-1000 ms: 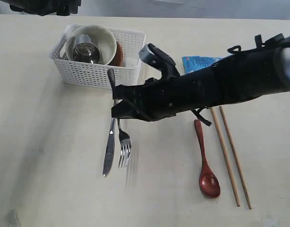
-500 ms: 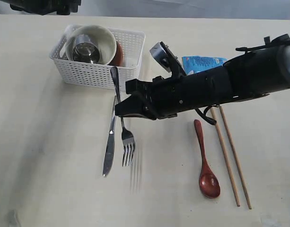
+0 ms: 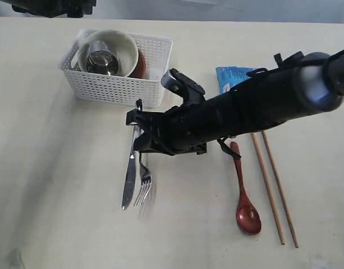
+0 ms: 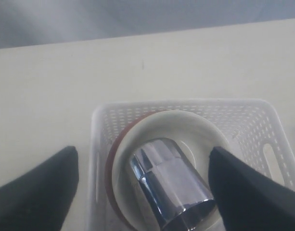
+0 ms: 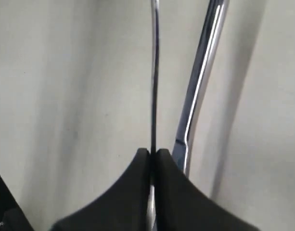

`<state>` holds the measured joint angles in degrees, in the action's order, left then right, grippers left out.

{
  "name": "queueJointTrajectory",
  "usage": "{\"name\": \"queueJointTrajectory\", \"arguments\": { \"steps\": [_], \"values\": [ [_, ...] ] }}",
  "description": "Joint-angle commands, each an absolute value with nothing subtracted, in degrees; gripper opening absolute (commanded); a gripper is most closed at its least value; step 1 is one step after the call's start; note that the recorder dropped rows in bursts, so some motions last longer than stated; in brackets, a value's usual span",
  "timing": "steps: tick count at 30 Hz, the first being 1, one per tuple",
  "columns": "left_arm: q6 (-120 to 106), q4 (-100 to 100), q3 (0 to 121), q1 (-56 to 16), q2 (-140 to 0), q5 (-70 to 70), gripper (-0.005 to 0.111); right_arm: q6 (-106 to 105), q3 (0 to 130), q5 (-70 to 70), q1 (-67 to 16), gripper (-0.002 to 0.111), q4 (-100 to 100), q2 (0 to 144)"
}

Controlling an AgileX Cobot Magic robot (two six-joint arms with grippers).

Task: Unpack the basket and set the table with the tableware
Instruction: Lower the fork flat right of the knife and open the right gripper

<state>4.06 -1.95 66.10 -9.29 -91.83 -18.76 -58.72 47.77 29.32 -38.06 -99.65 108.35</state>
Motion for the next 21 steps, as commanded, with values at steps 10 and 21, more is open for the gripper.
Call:
{"name": "queueJointTrajectory", "arguments": {
  "steps": [10,21],
  "values": [
    [3.9,-1.7,65.8,-9.2,-91.2,-18.5,0.07,-58.4,47.3,25.8,-38.2,0.0,-99.9,112.4],
    [3.9,-1.7,65.8,-9.2,-91.2,-18.1,0.07,-47.4,47.3,20.3,-38.2,0.0,-99.9,112.7]
  ]
}}
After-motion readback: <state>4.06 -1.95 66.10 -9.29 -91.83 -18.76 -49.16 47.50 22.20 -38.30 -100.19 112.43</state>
